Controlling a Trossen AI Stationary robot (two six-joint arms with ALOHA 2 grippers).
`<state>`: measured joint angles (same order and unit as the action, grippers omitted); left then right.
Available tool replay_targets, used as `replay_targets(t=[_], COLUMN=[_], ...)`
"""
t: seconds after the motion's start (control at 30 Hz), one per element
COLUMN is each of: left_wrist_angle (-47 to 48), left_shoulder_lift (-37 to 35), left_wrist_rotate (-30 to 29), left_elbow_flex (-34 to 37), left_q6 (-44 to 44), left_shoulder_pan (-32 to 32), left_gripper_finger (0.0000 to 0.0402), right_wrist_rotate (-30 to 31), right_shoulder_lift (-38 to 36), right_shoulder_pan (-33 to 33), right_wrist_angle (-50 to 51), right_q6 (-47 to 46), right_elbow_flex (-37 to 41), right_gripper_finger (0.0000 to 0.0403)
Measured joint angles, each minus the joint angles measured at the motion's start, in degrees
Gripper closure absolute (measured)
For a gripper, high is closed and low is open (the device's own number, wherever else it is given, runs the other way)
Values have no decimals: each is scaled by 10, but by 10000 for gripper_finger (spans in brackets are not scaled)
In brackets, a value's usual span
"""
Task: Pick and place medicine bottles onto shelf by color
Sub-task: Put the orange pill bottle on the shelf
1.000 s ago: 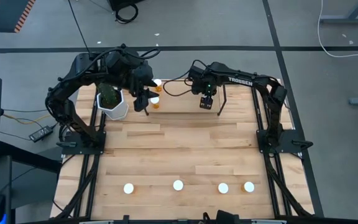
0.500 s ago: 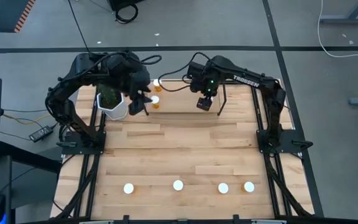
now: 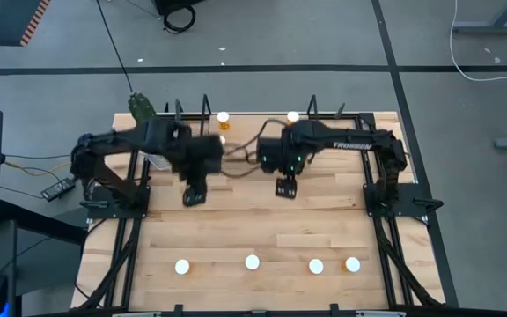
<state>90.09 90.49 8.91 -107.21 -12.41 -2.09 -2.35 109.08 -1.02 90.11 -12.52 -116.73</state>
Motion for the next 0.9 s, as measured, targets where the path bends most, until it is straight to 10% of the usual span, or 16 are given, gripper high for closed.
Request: replay_targets(t=[0.4,0.9], left_wrist_angle=[-51,-306], left_shoulder_lift=[-34,-36], left_wrist_rotate=[0,33], left_elbow_flex=[199,407], left_q6=[-256,-375], left_shoulder_pan=[-195,-376], left_gripper_finger=[176,52], right_wrist_rotate=[14,42], right_shoulder_lift=[0,0], right_shoulder_pan=[117,215], right_wrist_angle=[-63,-56], right_q6=[-61,-337], right_elbow_flex=[0,0], right_gripper_finger=[139,139])
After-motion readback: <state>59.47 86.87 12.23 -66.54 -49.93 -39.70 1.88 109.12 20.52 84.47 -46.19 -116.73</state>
